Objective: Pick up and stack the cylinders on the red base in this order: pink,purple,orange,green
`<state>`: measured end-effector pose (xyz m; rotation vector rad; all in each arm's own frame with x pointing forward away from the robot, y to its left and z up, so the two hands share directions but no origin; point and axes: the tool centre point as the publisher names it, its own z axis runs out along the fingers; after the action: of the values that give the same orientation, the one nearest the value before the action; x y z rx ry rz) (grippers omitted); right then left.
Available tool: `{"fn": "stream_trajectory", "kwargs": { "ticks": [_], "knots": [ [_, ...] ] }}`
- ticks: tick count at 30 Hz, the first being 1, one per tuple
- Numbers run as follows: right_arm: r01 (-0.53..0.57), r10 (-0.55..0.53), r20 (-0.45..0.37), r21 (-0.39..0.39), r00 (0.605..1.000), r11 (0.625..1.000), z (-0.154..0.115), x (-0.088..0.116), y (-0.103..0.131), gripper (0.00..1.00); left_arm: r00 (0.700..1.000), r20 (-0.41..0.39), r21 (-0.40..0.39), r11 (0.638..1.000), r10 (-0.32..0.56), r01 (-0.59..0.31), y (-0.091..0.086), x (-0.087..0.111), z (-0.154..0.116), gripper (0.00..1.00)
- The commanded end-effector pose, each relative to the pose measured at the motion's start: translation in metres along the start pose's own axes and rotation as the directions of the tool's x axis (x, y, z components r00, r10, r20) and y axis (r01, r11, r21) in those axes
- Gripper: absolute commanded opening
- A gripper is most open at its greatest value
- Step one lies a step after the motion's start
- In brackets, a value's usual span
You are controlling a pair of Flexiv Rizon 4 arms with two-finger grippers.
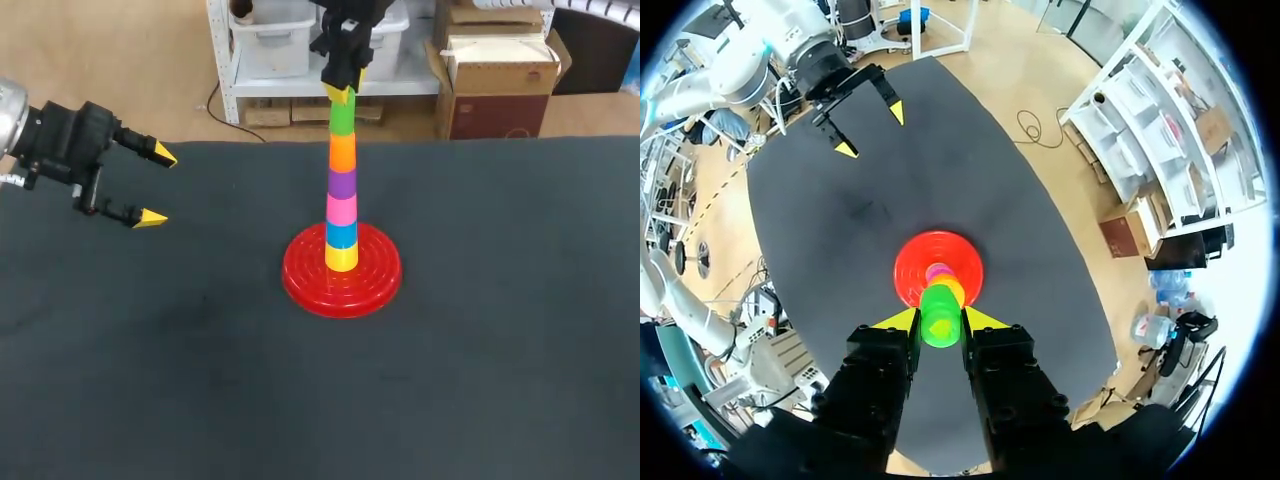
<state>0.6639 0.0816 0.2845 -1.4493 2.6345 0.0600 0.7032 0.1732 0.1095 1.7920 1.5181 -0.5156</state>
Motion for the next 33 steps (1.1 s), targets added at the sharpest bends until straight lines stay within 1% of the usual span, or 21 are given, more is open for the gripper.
{"fn": "stream_trajectory", "kwargs": {
  "ticks": [1,10,22,30,33],
  "knots": [
    [0.0,0.0,-0.015,-0.007,1.0,1.0,0.0016,-0.0023,-0.0012,0.0,1.0,0.002,-0.005,1.0,0.003,-0.003,-0.0018,0.0006,-0.0002,1.0],
    [-0.01,0.01,-0.026,-0.001,1.0,1.0,0.0041,-0.0003,0.0003,0.0,1.0,0.002,-0.005,1.0,0.003,-0.003,-0.0018,0.0006,-0.0002,1.0],
    [-0.004,0.004,-0.041,0.012,0.999,1.0,0.0066,-0.0033,-0.0041,0.0,1.0,0.002,-0.005,1.0,0.003,-0.003,-0.0018,0.0006,-0.0002,1.0],
    [0.016,-0.016,-0.037,-0.005,0.999,1.0,0.0094,-0.0093,-0.0044,0.0,1.0,0.002,-0.005,1.0,0.003,-0.003,-0.0018,0.0006,-0.0002,1.0],
    [0.019,-0.019,-0.038,-0.015,0.999,1.0,0.0096,-0.0094,-0.0006,0.0,1.0,0.002,-0.005,1.0,0.003,-0.003,-0.0018,0.0006,-0.0002,1.0]
  ]
}}
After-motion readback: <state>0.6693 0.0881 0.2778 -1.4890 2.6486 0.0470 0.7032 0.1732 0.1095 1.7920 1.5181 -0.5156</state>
